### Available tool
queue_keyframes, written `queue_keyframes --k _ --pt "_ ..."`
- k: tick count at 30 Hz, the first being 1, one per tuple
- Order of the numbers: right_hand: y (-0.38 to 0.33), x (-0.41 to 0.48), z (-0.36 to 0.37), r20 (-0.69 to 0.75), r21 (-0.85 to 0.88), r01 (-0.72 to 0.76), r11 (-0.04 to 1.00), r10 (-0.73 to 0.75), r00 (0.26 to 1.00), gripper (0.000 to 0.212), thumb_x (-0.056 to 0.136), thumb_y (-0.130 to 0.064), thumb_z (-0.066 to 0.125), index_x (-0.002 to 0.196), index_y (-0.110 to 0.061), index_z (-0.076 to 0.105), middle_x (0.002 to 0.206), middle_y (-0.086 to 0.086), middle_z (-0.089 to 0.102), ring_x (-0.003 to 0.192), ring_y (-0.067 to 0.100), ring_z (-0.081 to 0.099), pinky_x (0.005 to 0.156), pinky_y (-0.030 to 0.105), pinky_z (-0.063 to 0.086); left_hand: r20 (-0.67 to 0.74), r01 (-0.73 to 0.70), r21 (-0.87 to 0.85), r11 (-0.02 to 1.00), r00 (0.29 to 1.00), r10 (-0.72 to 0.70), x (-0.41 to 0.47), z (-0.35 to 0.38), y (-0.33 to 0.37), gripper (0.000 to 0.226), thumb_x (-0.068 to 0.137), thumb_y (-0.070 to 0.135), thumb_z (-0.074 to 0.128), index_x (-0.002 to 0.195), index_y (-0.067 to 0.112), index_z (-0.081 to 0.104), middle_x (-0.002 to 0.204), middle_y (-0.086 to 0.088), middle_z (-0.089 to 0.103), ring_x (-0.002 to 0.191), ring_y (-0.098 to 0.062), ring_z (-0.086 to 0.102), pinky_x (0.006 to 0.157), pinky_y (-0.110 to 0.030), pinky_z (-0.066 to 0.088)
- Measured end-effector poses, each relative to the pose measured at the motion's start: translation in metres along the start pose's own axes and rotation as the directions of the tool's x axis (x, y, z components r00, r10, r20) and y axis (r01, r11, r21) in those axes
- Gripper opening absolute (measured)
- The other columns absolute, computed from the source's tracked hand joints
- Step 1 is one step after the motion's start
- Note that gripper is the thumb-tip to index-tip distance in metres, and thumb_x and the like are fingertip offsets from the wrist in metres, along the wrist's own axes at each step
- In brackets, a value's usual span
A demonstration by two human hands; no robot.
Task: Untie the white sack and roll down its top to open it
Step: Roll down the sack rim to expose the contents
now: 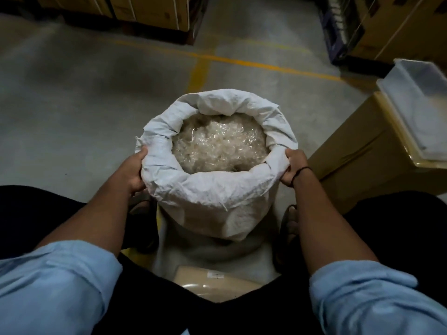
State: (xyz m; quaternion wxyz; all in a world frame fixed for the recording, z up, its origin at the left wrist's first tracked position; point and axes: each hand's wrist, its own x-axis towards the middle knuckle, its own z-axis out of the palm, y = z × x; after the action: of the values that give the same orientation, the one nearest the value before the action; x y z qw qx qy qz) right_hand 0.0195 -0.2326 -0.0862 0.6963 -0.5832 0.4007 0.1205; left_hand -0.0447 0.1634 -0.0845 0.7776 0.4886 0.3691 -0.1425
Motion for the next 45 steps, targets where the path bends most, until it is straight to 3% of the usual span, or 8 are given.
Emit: queue_keyframes --k 3,5,9,16,22,29,39,45 --pt "-0.024 -0.003 0.007 -0.279 -0.572 0.06 0.818 -0.262 0.924 0.085 0.077 -0.036 0.058 0.153 -0.014 0.026 0.151 0.016 0.037 0.132 0.038 0.044 0.105 0.049 0.042 -0.349 0.049 0.285 0.957 0.935 0.056 0.02 0.01 0.03 0.046 0.088 0.031 0.056 0.129 0.011 0.058 0.129 -0.007 0.061 0.098 -0.031 0.064 0.09 -0.04 0.051" --pt "-0.04 -0.008 0.023 -0.286 -0.776 0.223 0.591 -0.643 0.71 0.084 0.081 -0.032 0.063 0.152 -0.014 0.023 0.149 0.018 0.032 0.132 0.039 0.038 0.107 0.051 0.035 -0.558 -0.005 0.642 0.767 0.683 0.472 0.019 0.03 0.048 0.062 0.08 0.026 0.059 0.14 0.016 0.049 0.141 -0.012 0.052 0.12 -0.036 0.055 0.102 -0.045 0.044" --pt "-0.057 -0.002 0.079 -0.138 -0.769 0.411 0.489 -0.756 0.64 0.068 0.086 -0.03 0.056 0.148 -0.014 0.03 0.146 0.017 0.036 0.131 0.039 0.039 0.107 0.05 0.033 0.05 -0.282 0.956 0.084 0.436 0.898 0.013 0.099 0.05 0.061 0.075 0.025 0.059 0.136 0.026 0.052 0.136 -0.01 0.052 0.125 -0.036 0.047 0.102 -0.045 0.038" --pt "-0.026 0.053 0.12 0.058 -0.916 0.293 0.275 -0.63 0.774 0.088 0.096 -0.06 0.039 0.158 -0.017 -0.006 0.166 0.013 0.003 0.148 0.047 0.014 0.115 0.069 0.011 0.462 -0.158 0.876 -0.455 0.544 0.701 0.094 0.102 0.008 0.064 0.098 0.034 0.048 0.158 0.02 0.03 0.167 -0.012 0.021 0.152 -0.041 0.02 0.121 -0.057 0.018" --pt "-0.037 0.1 0.13 0.108 -0.957 0.245 0.155 -0.594 0.798 0.09 0.095 -0.068 0.029 0.157 -0.018 -0.011 0.166 0.013 0.005 0.148 0.052 0.002 0.113 0.073 0.0 0.385 -0.06 0.894 -0.443 0.609 0.693 0.141 0.103 0.028 0.066 0.102 0.063 0.03 0.161 0.041 0.009 0.171 -0.008 0.005 0.144 -0.057 0.026 0.113 -0.074 0.014" --pt "-0.061 0.121 0.127 0.185 -0.923 0.358 0.144 -0.648 0.738 0.082 0.096 -0.066 0.035 0.156 -0.016 0.008 0.138 0.018 0.054 0.119 0.042 0.056 0.097 0.05 0.04 0.395 -0.137 0.905 -0.402 0.622 0.676 0.16 0.104 0.075 0.052 0.104 0.056 0.032 0.145 0.025 0.041 0.119 -0.022 0.065 0.097 -0.047 0.065 0.076 -0.048 0.052" --pt "-0.101 0.114 0.115 0.327 -0.772 0.56 0.301 -0.568 0.756 0.071 0.086 -0.071 0.056 0.128 -0.014 0.056 0.119 0.009 0.066 0.114 0.029 0.061 0.083 0.028 0.039 0.14 -0.299 0.837 0.458 0.927 0.349 0.141 0.073 0.119 0.037 0.101 0.055 0.05 0.108 0.022 0.065 0.091 0.003 0.066 0.076 -0.009 0.061 0.062 -0.013 0.049" --pt "-0.081 0.056 0.131 0.214 -0.934 0.358 0.016 -0.775 0.595 0.094 0.091 -0.058 0.054 0.159 -0.016 0.004 0.144 0.019 0.043 0.127 0.039 0.045 0.102 0.052 0.036 0.124 -0.2 0.98 -0.018 0.535 0.835 0.12 0.102 0.099 0.075 0.096 0.05 0.056 0.157 0.021 0.024 0.149 -0.016 0.044 0.128 -0.039 0.049 0.102 -0.049 0.041"
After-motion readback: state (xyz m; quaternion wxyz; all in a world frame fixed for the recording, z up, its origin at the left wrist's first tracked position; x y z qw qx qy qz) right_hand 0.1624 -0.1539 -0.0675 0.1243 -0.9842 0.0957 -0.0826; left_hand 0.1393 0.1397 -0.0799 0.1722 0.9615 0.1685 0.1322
